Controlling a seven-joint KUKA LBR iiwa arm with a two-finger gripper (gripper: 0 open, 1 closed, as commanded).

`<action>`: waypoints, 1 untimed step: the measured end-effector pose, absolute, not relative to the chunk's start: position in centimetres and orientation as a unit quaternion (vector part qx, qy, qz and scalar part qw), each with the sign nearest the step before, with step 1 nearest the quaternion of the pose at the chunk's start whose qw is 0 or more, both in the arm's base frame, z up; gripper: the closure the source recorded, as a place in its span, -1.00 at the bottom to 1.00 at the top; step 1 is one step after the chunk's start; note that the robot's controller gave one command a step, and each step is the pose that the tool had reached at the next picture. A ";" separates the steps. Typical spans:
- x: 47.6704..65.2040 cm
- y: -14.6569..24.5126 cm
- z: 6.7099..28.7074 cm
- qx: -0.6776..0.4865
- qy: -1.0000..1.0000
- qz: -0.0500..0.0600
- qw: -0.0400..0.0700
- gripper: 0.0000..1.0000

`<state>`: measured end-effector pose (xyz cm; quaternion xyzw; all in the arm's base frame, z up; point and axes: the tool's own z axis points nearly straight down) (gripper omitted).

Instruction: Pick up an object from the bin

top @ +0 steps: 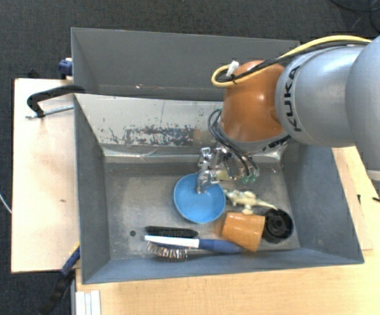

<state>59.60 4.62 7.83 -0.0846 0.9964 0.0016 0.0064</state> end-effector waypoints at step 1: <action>59.3 3.5 24.9 -0.084 0.996 0.000 0.008 1.00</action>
Offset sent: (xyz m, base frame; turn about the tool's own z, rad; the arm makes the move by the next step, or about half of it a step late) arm -0.0061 -0.0119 0.1640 0.0009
